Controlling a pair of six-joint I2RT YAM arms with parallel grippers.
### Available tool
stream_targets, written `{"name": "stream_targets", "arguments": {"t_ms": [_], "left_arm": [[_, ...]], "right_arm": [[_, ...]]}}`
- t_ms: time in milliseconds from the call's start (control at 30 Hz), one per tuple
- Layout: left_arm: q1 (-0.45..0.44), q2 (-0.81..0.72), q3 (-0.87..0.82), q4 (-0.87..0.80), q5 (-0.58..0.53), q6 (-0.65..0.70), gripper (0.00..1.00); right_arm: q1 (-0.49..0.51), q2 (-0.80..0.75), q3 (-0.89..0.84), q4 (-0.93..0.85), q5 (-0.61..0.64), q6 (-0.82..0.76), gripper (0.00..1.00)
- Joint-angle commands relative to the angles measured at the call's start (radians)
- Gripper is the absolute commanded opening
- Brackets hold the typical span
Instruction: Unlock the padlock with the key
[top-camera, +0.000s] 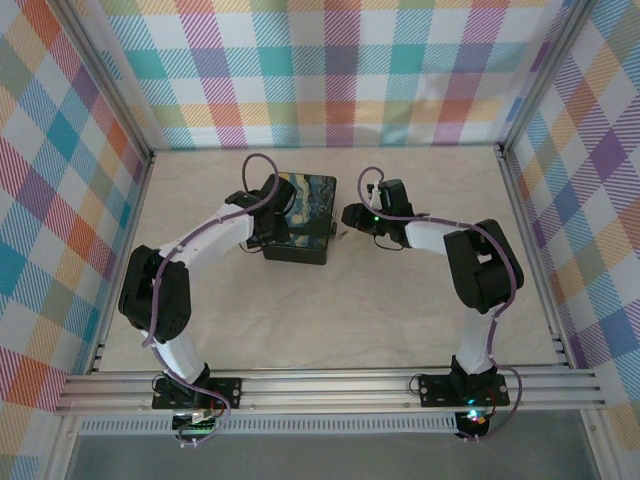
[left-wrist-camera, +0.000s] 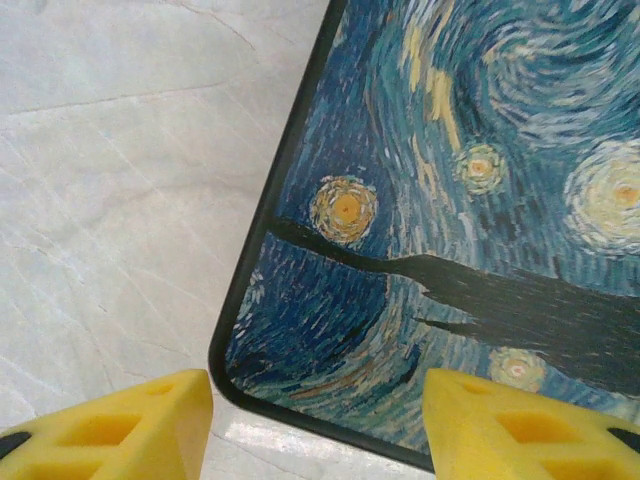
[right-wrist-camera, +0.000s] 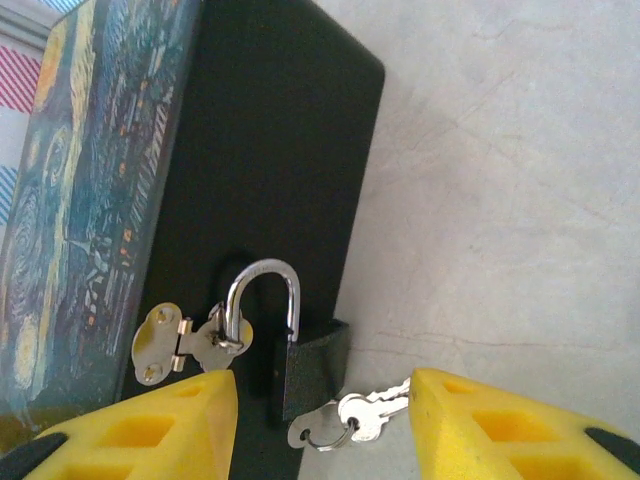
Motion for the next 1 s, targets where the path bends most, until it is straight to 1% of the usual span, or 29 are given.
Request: {"name": "stream_targets", "arguments": {"t_ms": [0,67,267,367,567,767,967], "left_arm": [[0.010,-0.041,0.049,-0.051,-0.002,0.010,0.58],[0.013,-0.036,0.055,-0.053,-0.009,0.011,0.58],[0.027,0.002,0.084,-0.048,-0.024,0.021,0.58],[0.032,0.028,0.089,-0.043,-0.037,0.030,0.58],[0.040,0.050,0.076,-0.028,-0.037,0.036,0.58],[0.045,0.065,0.074,-0.027,-0.045,0.045,0.58],[0.051,0.073,0.075,-0.027,-0.048,0.052,0.58]], "right_arm": [[0.025,0.040,0.003,-0.018,-0.032,0.041,0.47],[0.040,0.053,0.003,-0.012,-0.026,0.052,0.47],[0.051,0.088,-0.028,0.087,-0.063,0.128,0.45],[0.058,0.092,-0.025,0.101,-0.060,0.132,0.45],[0.059,0.110,-0.001,0.073,-0.021,0.119,0.45],[0.059,0.158,0.029,0.074,-0.024,0.108,0.43],[0.060,0.162,0.018,0.112,-0.046,0.114,0.43]]}}
